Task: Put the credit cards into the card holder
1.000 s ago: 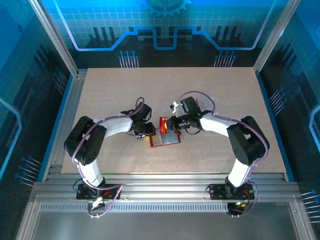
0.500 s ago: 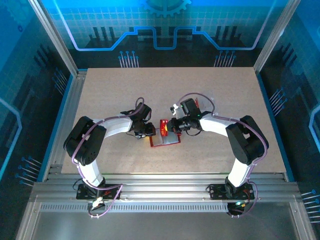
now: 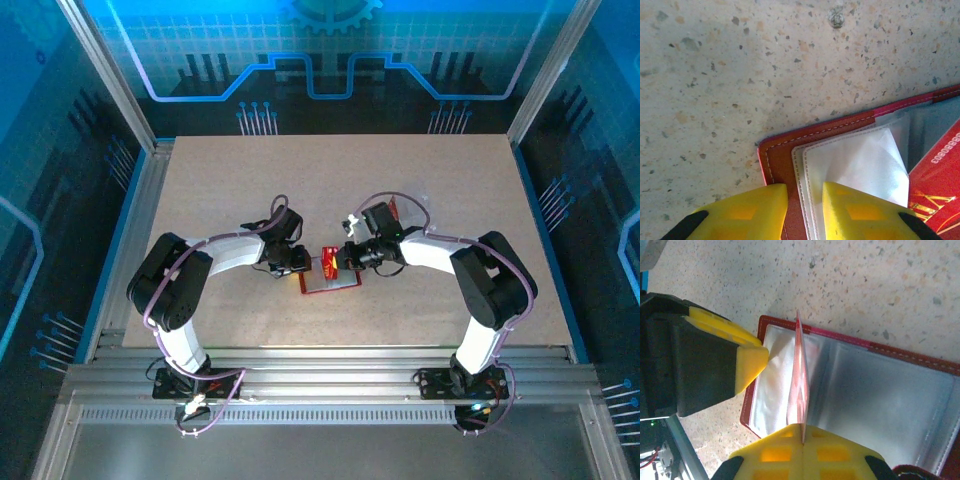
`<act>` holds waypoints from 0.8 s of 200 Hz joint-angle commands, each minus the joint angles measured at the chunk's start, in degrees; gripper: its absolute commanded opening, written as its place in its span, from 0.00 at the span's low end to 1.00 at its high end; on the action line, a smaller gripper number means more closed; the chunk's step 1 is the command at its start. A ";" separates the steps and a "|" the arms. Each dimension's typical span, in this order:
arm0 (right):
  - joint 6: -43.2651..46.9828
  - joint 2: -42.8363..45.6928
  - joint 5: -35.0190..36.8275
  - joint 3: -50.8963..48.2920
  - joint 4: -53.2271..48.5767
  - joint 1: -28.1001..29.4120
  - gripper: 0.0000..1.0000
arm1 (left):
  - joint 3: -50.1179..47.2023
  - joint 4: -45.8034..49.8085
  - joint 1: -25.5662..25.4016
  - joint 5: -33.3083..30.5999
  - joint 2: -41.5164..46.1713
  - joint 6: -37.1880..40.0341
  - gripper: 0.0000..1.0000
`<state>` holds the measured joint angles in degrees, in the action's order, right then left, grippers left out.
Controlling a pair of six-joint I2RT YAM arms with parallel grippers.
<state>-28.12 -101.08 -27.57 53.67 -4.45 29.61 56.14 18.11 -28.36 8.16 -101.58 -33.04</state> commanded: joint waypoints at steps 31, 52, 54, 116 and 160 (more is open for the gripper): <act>0.25 -4.01 -5.88 0.10 -3.66 0.70 0.00 | -2.70 0.08 -0.91 -0.78 -2.92 -0.19 0.28; 1.32 -4.90 -5.72 0.96 -5.89 0.69 0.00 | -2.92 -0.20 -0.86 -0.86 -2.84 -0.19 0.28; 1.45 -4.98 -5.60 1.03 -6.16 0.71 0.00 | -2.95 -0.25 -0.83 -0.87 -2.88 -0.19 0.28; 3.86 -8.08 -6.21 5.39 -10.87 0.81 0.00 | -3.31 -1.14 -0.91 -0.43 -3.19 -0.10 0.28; 6.20 -11.51 -6.15 10.90 -16.38 1.22 0.00 | -3.67 -1.84 -0.89 -0.25 -3.19 -0.02 0.28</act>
<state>-24.71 -109.82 -35.00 61.78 -14.57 29.74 55.55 17.21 -28.36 8.21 -101.38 -33.04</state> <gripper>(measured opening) 0.052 0.281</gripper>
